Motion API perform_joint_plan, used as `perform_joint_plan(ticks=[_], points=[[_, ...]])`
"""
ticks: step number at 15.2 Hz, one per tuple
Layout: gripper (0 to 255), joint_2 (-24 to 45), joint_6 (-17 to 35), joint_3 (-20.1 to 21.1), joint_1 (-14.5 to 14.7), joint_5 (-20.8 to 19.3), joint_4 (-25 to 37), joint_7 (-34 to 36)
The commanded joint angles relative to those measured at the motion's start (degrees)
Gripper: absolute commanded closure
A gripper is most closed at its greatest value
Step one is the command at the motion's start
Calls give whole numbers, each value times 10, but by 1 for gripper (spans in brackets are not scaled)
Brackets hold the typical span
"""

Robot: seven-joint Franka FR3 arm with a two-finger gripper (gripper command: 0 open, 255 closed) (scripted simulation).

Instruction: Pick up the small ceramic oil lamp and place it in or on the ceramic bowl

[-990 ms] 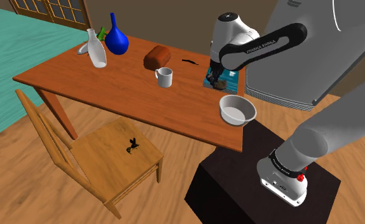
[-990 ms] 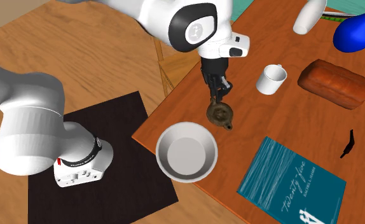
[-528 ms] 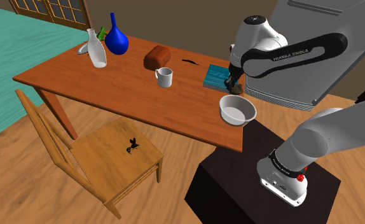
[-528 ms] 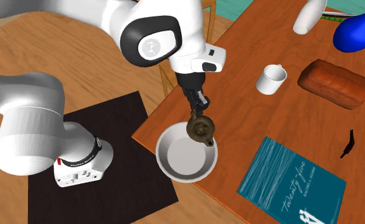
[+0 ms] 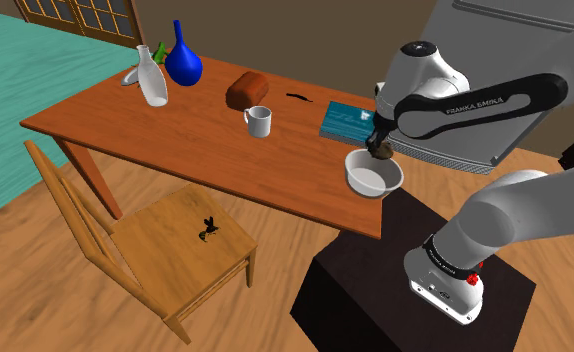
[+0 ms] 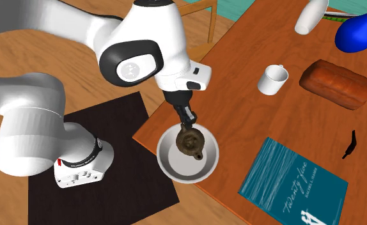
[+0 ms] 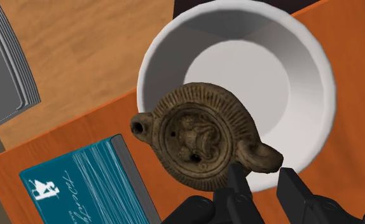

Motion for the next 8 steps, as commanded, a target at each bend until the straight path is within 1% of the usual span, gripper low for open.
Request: perform_joint_plan(ticks=[1, 8], points=[[255, 11, 20, 2, -3, -6, -9, 6], [255, 64, 94, 12, -22, -33, -31, 36]])
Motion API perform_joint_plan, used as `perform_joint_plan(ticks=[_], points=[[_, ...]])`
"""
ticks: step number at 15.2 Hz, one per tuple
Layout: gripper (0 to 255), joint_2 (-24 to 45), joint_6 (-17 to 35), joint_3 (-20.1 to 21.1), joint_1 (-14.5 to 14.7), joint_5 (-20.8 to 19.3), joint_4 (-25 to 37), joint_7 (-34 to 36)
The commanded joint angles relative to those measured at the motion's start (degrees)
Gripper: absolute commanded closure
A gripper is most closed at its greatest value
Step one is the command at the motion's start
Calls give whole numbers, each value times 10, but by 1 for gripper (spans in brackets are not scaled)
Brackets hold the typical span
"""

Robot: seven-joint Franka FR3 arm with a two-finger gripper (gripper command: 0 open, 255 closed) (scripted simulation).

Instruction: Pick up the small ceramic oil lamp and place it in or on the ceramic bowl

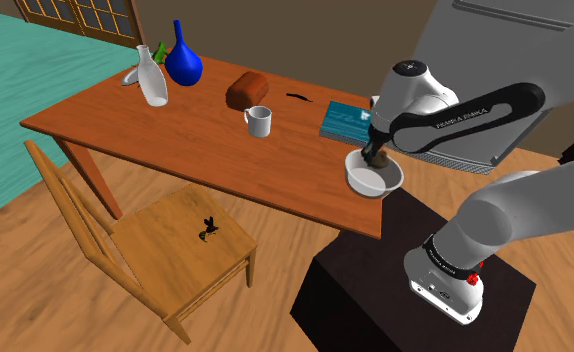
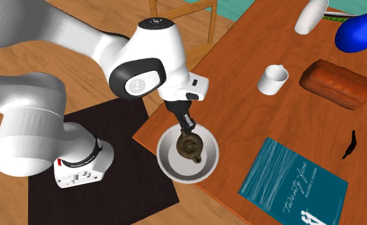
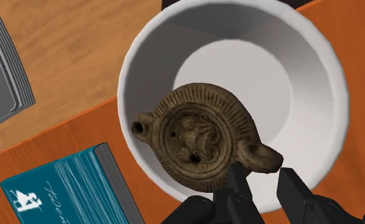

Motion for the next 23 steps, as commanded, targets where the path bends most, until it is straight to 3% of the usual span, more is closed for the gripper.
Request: perform_joint_plan(ticks=[1, 4, 12, 13, 18, 22, 23], points=[[255, 19, 24, 4, -8, -11, -5, 11], [255, 48, 59, 12, -21, -30, -11, 30], [255, 48, 59, 12, -21, -30, -11, 30], [0, 48, 59, 12, -21, -30, -11, 30], [0, 48, 59, 12, -21, -30, -11, 30], [0, -41, -48, 5, 23, 25, 5, -3], [0, -41, -48, 5, 23, 25, 5, -3]])
